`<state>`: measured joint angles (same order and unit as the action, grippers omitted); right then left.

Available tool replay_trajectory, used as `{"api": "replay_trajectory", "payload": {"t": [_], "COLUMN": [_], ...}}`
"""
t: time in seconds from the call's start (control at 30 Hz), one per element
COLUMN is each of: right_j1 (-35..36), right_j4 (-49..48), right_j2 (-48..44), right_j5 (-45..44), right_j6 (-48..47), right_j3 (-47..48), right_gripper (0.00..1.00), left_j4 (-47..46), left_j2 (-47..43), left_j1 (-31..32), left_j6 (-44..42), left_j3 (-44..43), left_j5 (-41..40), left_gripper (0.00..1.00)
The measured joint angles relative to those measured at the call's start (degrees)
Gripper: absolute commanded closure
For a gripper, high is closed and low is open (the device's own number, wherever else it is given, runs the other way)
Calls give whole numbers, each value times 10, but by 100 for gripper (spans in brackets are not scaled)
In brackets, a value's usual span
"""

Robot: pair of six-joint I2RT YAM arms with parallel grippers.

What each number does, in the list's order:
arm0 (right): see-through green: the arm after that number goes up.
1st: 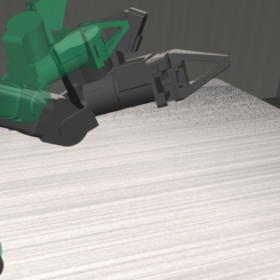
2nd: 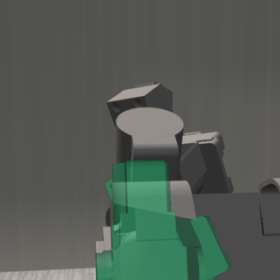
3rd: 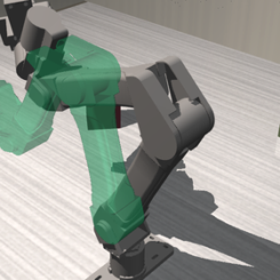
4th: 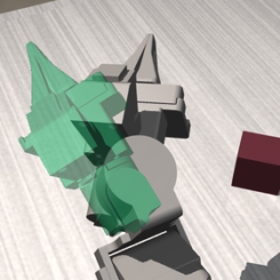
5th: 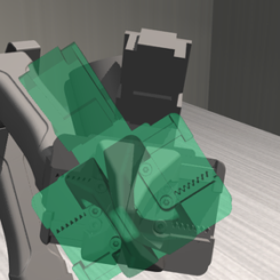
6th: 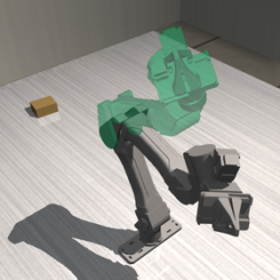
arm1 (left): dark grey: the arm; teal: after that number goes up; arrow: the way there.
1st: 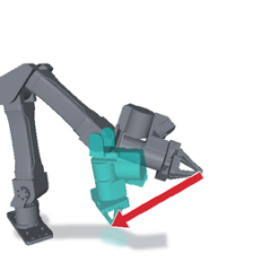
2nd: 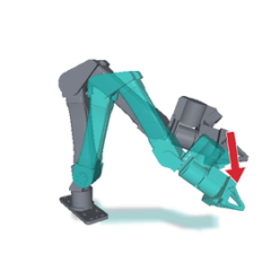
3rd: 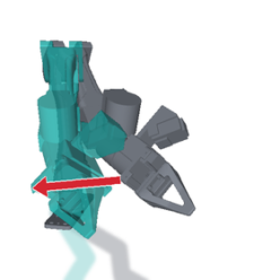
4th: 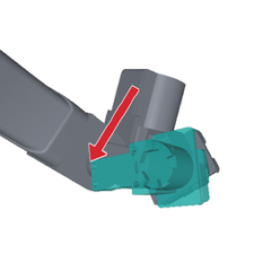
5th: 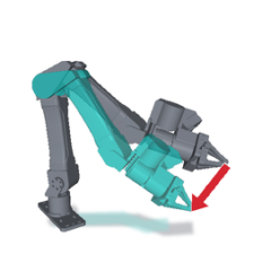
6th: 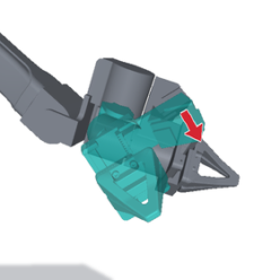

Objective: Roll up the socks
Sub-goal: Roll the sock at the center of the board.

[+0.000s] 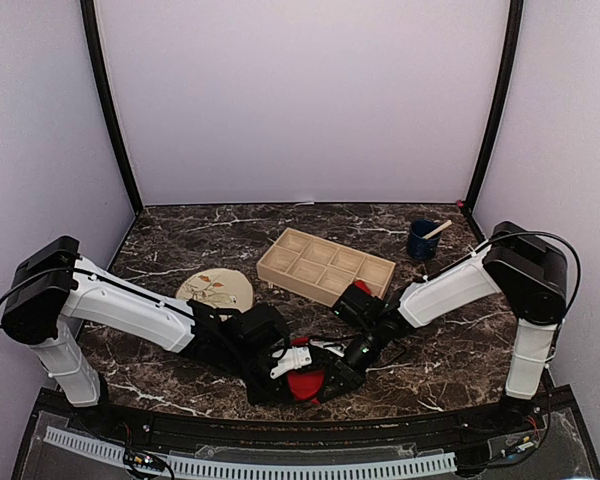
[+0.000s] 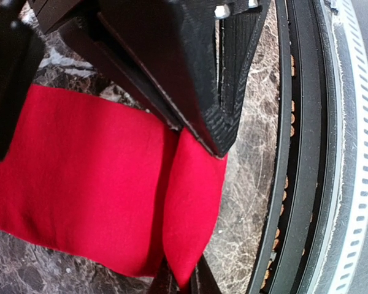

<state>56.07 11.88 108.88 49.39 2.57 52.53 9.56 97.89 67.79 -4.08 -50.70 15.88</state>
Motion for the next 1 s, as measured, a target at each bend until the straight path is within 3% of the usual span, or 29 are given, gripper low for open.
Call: {"api": "replay_trajectory", "payload": {"t": [0.17,0.67,1.0], "right_j1": [-3,-35,-33], "right_j4": [-11,-88,-129], "right_j2": [-7,-76,-180], "right_j5": [3,-27,-161], "right_j6": [16,77,92], "right_j3": [-11,-98,-167], "right_gripper": [74,75,76], "left_j4": [0,0,19], "left_j2": [1,11,43], "left_j1": [0,-27,-84], "left_j6": [3,27,40], "left_j3": [0,0,-19], "left_j5": [9,65,163], "left_gripper": [100,100,100]}}
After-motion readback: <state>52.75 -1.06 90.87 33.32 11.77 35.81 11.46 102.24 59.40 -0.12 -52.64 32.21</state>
